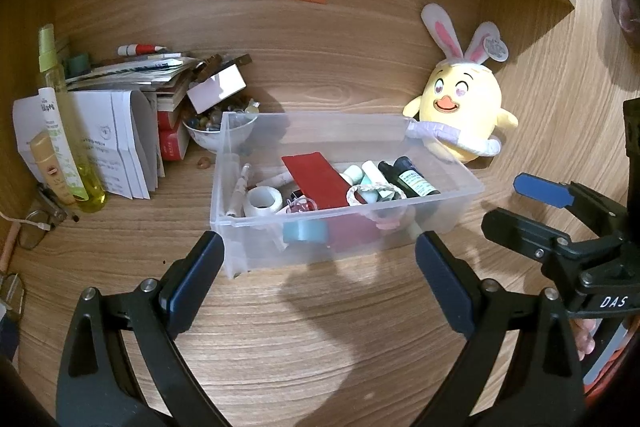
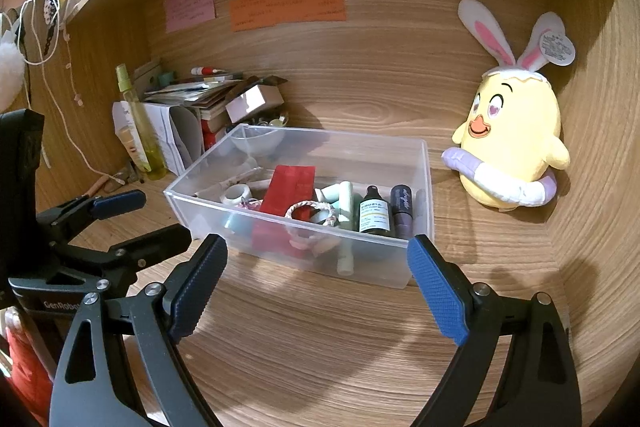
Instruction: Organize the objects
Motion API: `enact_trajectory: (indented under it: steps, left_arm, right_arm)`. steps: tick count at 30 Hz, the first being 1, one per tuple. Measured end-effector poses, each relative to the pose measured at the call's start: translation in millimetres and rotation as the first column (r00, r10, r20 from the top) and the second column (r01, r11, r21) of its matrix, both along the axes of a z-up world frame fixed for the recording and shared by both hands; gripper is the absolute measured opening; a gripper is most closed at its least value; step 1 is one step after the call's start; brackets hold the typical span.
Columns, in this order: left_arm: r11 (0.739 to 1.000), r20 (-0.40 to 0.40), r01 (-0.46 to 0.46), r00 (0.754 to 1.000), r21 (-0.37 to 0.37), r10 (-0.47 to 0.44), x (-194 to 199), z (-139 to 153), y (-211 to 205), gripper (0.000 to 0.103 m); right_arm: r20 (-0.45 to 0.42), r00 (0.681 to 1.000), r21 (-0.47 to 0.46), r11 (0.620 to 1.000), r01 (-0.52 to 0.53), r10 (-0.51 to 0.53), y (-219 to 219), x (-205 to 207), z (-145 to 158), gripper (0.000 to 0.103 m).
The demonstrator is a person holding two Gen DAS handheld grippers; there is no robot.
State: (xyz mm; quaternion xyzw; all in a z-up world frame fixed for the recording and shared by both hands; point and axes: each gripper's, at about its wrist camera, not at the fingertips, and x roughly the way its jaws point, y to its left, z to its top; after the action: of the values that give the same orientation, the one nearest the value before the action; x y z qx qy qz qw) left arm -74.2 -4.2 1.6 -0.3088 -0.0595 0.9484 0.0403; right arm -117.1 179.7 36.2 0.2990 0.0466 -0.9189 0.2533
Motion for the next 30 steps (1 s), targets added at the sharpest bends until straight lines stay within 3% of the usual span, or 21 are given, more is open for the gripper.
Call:
enact_trajectory:
  steps: [9,20,30]
  left_arm:
    - [0.999,0.003,0.001,1.0,-0.033,-0.001,-3.3,0.4,5.8,0.098]
    - [1.0,0.021,0.02,1.0,-0.016,-0.02,-11.2,-2.7,8.5,0.098]
    - [0.999,-0.019,0.007,1.0,-0.042,-0.007,-10.7,-1.5,10.4,0.1]
  right_arm:
    - [0.0,1.0,-0.016,1.0,-0.007,0.007,3.4,-3.4,1.0,0.09]
    - [0.006,1.0,-0.015,1.0,-0.005,0.005,3.1,-7.2,-1.6,0.091]
    - [0.031,1.0,-0.022,1.0,-0.005,0.006,4.1,-15.3,-7.7,0.091]
